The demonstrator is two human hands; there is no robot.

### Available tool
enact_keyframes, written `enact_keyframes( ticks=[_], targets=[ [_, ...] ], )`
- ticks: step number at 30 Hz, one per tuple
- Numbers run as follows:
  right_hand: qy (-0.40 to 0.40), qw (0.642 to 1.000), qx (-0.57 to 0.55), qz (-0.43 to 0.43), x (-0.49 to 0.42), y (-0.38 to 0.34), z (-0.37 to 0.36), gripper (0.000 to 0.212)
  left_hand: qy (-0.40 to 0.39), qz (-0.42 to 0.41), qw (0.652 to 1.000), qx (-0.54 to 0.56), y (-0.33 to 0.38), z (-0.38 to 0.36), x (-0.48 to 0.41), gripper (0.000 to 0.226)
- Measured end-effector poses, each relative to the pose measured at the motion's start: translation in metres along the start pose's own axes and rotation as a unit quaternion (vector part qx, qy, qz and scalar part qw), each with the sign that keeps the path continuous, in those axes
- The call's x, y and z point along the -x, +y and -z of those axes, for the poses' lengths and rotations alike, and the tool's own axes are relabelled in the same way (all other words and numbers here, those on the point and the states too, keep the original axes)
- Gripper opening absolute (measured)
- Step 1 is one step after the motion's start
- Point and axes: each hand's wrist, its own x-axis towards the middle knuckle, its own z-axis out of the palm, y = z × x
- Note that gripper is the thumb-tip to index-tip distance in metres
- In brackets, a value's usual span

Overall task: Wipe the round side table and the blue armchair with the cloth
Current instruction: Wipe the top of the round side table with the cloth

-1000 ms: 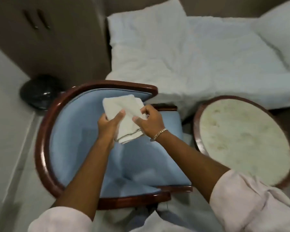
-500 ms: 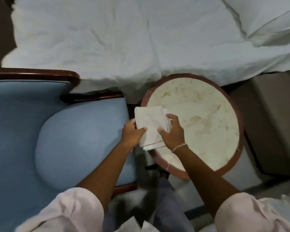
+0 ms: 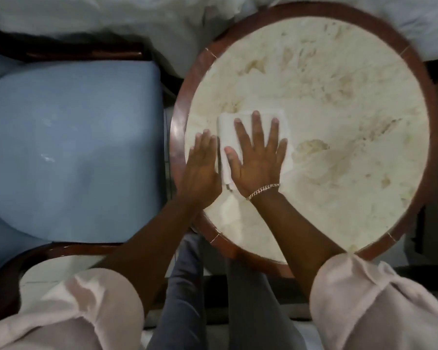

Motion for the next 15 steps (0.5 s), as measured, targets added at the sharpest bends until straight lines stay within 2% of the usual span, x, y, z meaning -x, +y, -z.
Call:
enact_keyframes(
  ticks=[2, 5, 8, 10, 11, 12, 15],
  targets=[
    [0.017, 0.999, 0.024, -0.015, 0.008, 0.020, -0.007, 0.065, 0.023, -0.029, 0.997, -0.066, -0.004, -0.016, -0.005, 0.065],
    [0.038, 0.998, 0.040, -0.015, 0.010, 0.066, 0.000, 0.063, 0.042, -0.037, 0.993, -0.105, 0.001, -0.033, -0.029, 0.074],
    [0.070, 0.991, -0.008, -0.116, -0.055, 0.107, 0.032, 0.065, 0.081, -0.030, 0.984, -0.157, 0.005, -0.043, -0.058, 0.082],
    [0.100, 0.971, -0.054, -0.212, -0.132, 0.114, 0.049, 0.069, 0.114, -0.023, 0.977, -0.177, 0.002, -0.051, -0.069, 0.085],
    [0.110, 0.968, -0.049, -0.222, -0.167, 0.107, 0.053, 0.073, 0.127, -0.025, 0.975, -0.181, -0.001, -0.055, -0.073, 0.086],
    [0.102, 0.976, -0.026, -0.190, -0.192, 0.093, 0.053, 0.077, 0.136, -0.028, 0.973, -0.184, -0.004, -0.059, -0.076, 0.087],
    [0.046, 0.997, 0.053, 0.023, -0.180, 0.065, 0.036, 0.081, 0.147, -0.028, 0.970, -0.191, -0.006, -0.062, -0.077, 0.086]
  ],
)
